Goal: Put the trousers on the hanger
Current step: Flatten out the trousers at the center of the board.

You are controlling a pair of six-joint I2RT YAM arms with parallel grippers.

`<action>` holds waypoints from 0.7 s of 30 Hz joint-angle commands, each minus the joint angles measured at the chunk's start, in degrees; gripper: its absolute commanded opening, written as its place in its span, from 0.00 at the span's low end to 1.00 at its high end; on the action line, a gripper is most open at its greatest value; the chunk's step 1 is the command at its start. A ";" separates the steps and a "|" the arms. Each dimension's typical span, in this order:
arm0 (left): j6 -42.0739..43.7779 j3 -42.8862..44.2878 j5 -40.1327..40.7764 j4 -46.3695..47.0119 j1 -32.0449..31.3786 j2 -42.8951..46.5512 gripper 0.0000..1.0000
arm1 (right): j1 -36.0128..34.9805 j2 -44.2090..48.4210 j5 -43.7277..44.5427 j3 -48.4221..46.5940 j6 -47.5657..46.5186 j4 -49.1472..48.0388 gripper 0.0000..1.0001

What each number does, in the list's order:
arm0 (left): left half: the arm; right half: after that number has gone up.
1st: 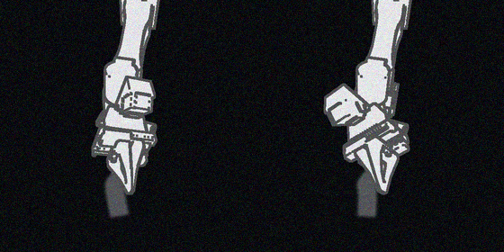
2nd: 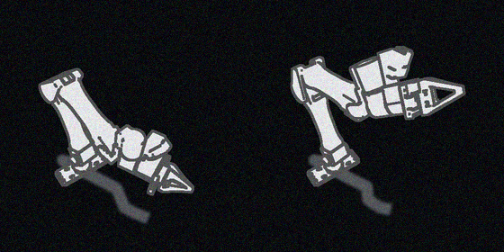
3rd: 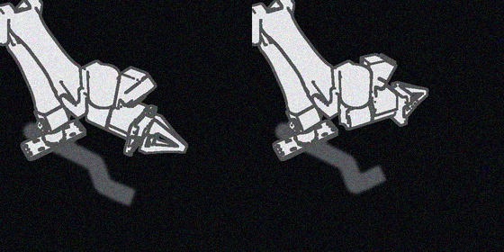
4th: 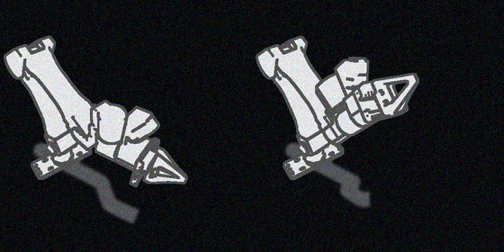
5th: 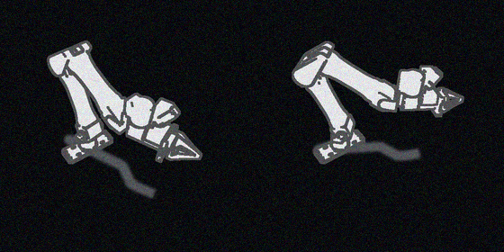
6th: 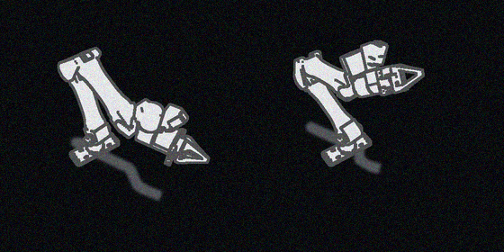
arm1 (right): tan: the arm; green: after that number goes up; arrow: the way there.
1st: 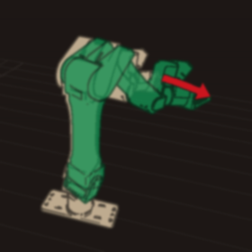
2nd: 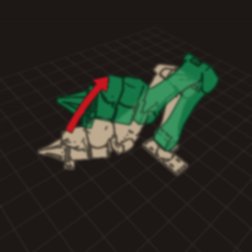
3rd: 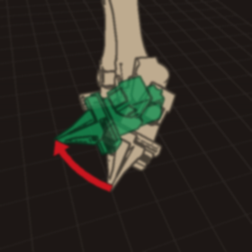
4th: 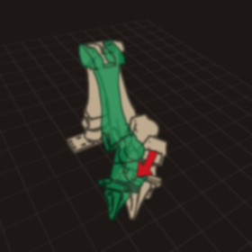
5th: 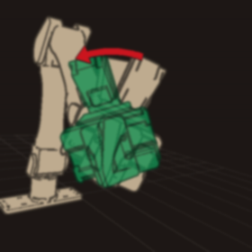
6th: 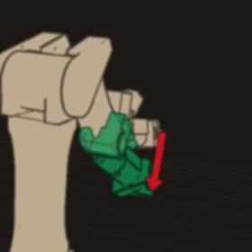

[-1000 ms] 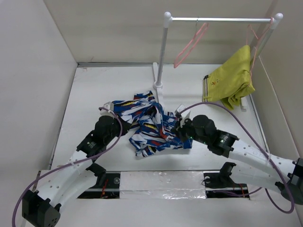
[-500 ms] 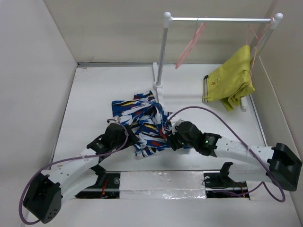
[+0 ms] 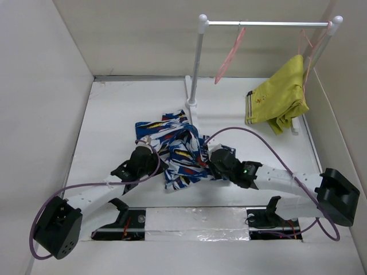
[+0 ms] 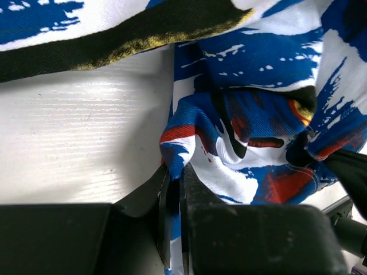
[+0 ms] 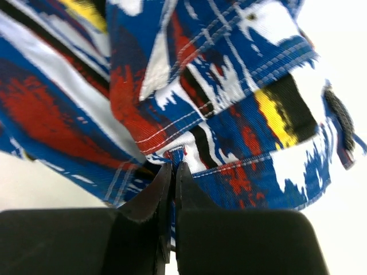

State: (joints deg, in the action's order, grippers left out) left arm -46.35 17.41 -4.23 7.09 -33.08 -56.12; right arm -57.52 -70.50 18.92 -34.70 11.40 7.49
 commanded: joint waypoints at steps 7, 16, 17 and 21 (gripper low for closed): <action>6.17 11.93 16.85 -12.17 -0.41 17.42 0.00 | -1.02 17.38 9.91 -8.79 -3.22 6.30 0.00; 7.76 26.79 29.44 -26.86 -0.41 35.44 0.00 | -3.22 23.04 7.79 -32.41 -9.55 17.82 0.00; 8.29 29.58 29.63 -28.09 -0.41 36.33 0.00 | -3.22 23.04 11.11 -33.41 -9.99 17.91 0.00; 10.93 31.81 23.76 -27.93 -0.41 38.63 0.00 | 5.69 20.76 14.14 -31.76 -10.08 17.32 0.00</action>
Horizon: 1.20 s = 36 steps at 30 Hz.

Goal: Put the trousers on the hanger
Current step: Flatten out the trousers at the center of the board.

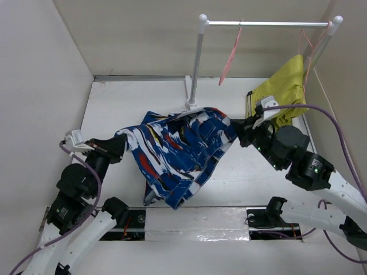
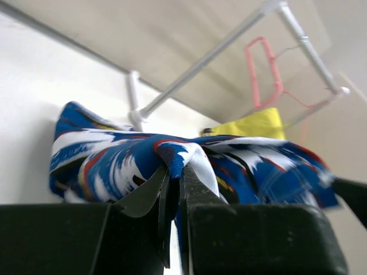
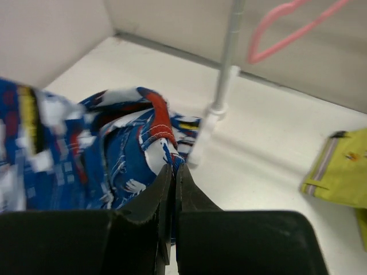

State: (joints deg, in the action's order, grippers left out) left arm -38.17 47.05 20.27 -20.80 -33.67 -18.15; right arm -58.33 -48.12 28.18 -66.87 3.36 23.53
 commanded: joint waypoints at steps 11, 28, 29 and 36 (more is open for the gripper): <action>-14.74 -30.51 -43.82 49.49 -1.04 -14.34 0.00 | 46.20 -23.64 -16.33 12.48 3.15 -22.65 0.00; 0.74 -13.73 -3.80 40.50 -19.26 -28.55 0.60 | 15.47 -5.09 -8.84 33.10 10.24 -19.57 0.00; -0.92 -14.52 -2.36 38.22 -17.76 -27.65 0.60 | 13.78 -3.49 -8.85 35.21 12.09 -19.40 0.00; -9.27 -21.90 -1.63 31.69 -0.37 -27.99 0.61 | -1.42 -1.88 -15.35 40.51 17.74 -14.92 0.55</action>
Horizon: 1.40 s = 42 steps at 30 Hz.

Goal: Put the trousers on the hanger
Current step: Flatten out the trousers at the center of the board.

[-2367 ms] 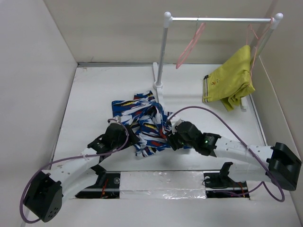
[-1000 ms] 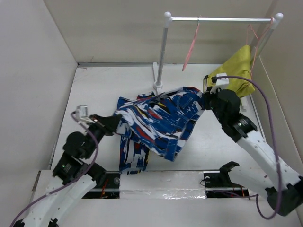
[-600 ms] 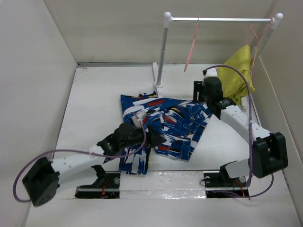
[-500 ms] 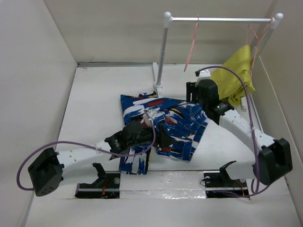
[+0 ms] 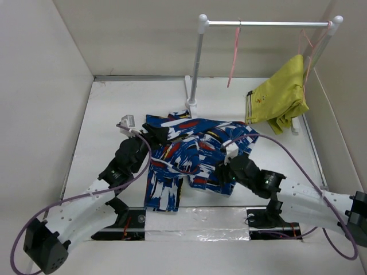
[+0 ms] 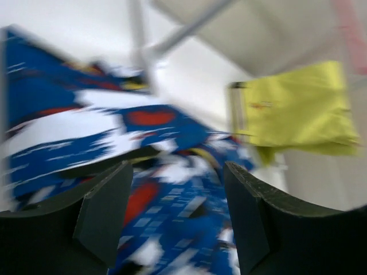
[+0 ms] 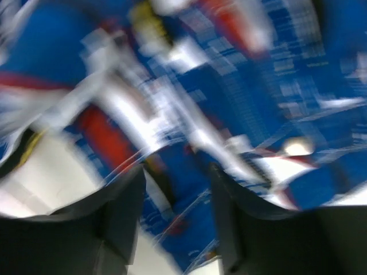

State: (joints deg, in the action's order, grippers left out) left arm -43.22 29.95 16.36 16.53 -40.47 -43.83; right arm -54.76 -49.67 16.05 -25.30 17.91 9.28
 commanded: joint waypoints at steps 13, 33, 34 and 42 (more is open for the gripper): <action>-0.81 -6.40 -28.14 16.59 23.77 -25.93 0.77 | -9.57 -19.04 3.54 -3.00 8.18 -1.63 0.73; 1.38 5.19 -8.03 6.07 22.72 -14.99 0.00 | -9.05 0.71 7.16 -0.89 19.71 15.06 0.00; 2.08 6.25 -3.57 4.57 21.50 -11.31 0.00 | -9.05 1.24 7.15 -1.50 20.14 16.02 0.00; 9.03 22.41 0.34 -7.82 20.96 -11.53 0.18 | -11.32 3.87 2.93 -3.00 21.90 23.23 0.00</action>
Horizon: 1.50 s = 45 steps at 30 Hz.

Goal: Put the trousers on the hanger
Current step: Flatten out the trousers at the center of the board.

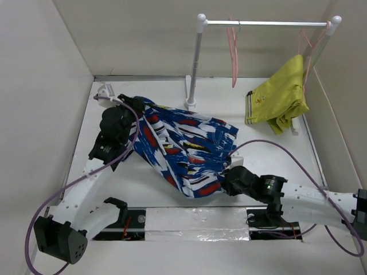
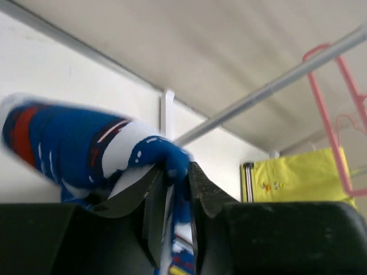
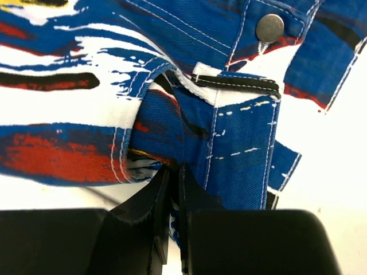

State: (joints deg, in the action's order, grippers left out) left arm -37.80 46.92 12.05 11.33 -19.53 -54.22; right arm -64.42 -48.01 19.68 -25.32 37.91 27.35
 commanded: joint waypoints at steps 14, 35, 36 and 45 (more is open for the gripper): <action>-1.39 -3.93 9.74 -1.93 1.25 -3.79 0.66 | -2.65 13.48 6.48 -10.88 -0.28 12.55 0.96; -3.59 -20.81 6.31 -8.95 -4.82 5.61 0.57 | 48.96 -26.16 -23.99 -4.74 -22.71 -35.96 0.77; -3.94 -21.60 6.23 -8.87 -4.82 6.13 0.56 | 48.26 -26.78 -23.90 -4.65 -22.27 -36.92 0.76; -3.95 -22.48 5.70 -5.19 -4.82 11.32 0.54 | 48.25 -33.45 -27.41 -4.83 -16.38 -39.66 0.30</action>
State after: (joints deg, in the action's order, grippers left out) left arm -41.52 24.56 18.13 3.18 -24.03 -44.56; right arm -16.10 -79.66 -4.82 -30.02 18.63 -7.84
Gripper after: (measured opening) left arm 0.541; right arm 0.369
